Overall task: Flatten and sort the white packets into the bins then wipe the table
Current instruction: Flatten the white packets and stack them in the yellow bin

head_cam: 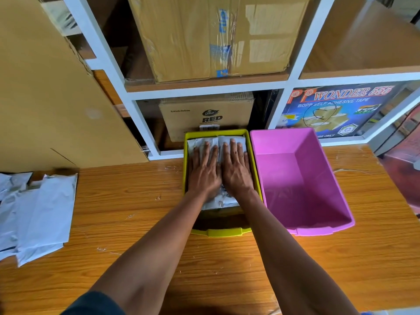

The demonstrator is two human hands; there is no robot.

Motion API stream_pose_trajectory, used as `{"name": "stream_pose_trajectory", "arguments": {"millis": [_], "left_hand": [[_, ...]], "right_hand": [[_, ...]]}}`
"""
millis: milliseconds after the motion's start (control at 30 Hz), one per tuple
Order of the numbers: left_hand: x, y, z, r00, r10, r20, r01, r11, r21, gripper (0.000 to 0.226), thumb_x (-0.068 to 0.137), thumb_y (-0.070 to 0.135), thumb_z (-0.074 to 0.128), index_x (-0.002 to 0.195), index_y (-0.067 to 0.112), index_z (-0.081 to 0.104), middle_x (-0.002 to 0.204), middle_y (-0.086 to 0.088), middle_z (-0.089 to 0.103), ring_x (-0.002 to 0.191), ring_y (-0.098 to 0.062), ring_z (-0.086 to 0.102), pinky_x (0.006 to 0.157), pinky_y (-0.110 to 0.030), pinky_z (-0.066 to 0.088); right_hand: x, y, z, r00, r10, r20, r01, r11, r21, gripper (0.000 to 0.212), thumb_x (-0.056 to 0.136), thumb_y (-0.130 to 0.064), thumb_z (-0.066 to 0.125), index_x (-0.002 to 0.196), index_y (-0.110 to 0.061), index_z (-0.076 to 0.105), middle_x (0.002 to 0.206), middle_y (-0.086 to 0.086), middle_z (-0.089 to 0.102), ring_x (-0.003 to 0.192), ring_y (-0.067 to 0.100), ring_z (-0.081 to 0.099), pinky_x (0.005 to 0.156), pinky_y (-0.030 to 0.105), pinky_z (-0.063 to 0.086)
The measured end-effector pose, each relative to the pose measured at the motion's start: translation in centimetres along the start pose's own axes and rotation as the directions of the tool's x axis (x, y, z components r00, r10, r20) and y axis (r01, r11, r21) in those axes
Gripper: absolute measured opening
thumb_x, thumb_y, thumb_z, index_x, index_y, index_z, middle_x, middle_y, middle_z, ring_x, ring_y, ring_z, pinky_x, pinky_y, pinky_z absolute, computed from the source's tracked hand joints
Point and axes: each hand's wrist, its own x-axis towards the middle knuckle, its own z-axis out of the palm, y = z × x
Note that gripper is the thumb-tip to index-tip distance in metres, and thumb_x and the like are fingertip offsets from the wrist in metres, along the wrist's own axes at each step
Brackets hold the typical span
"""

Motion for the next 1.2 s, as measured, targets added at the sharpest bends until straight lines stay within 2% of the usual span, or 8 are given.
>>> {"name": "stream_pose_trajectory", "arguments": {"millis": [267, 467, 600, 833, 1200], "left_hand": [[0.1, -0.4, 1.5, 0.999, -0.026, -0.021, 0.027, 1.000, 0.017, 0.071, 0.105, 0.052, 0.002, 0.169, 0.021, 0.002, 0.175, -0.006, -0.017, 0.160, -0.035, -0.019, 0.130, -0.056, -0.001], [0.2, -0.5, 2.0, 0.999, -0.027, -0.036, 0.027, 1.000, 0.002, 0.069, 0.107, 0.049, 0.009, 0.170, 0.021, 0.008, 0.176, -0.004, -0.012, 0.161, -0.035, -0.018, 0.130, -0.056, 0.001], [0.1, -0.4, 2.1, 0.999, -0.021, -0.048, 0.021, 1.000, -0.013, 0.068, 0.107, 0.048, 0.012, 0.169, 0.021, 0.010, 0.177, -0.003, -0.010, 0.161, -0.036, -0.017, 0.131, -0.055, -0.002], [0.3, -0.9, 3.2, 0.999, -0.010, -0.041, 0.011, 1.000, 0.016, 0.065, 0.110, 0.046, 0.016, 0.169, 0.019, 0.012, 0.177, -0.002, -0.013, 0.161, -0.039, -0.014, 0.129, -0.059, 0.006], [0.1, -0.7, 3.2, 0.999, -0.032, 0.004, 0.032, 0.999, -0.003, 0.064, 0.111, 0.044, 0.028, 0.170, 0.024, 0.012, 0.176, 0.003, -0.015, 0.160, -0.038, -0.017, 0.130, -0.058, 0.003]], "right_hand": [[0.1, 0.4, 1.0, 1.000, -0.016, -0.013, 0.015, 0.998, -0.056, 0.069, 0.111, -0.031, 0.030, 0.165, -0.007, -0.006, 0.170, 0.018, -0.017, 0.154, 0.033, -0.026, 0.122, 0.040, -0.027], [0.3, 0.6, 1.8, 0.999, -0.040, -0.032, 0.037, 0.996, -0.078, 0.068, 0.111, -0.030, 0.037, 0.164, -0.003, 0.004, 0.167, 0.019, -0.015, 0.154, 0.037, -0.020, 0.123, 0.041, -0.026], [0.3, 0.8, 2.0, 0.999, -0.045, -0.008, 0.044, 0.996, -0.081, 0.067, 0.111, -0.032, 0.031, 0.163, -0.005, -0.003, 0.165, 0.018, -0.021, 0.153, 0.036, -0.025, 0.122, 0.042, -0.026], [0.5, 1.3, 3.4, 0.999, -0.047, 0.008, 0.048, 0.995, -0.093, 0.066, 0.107, -0.033, 0.012, 0.165, -0.003, 0.001, 0.170, 0.023, -0.013, 0.156, 0.041, -0.020, 0.127, 0.050, -0.014], [0.6, 1.7, 4.5, 0.998, -0.047, 0.030, 0.051, 0.991, -0.122, 0.066, 0.111, -0.027, 0.026, 0.164, -0.003, -0.005, 0.170, 0.024, -0.017, 0.156, 0.042, -0.022, 0.128, 0.057, -0.001]]}}
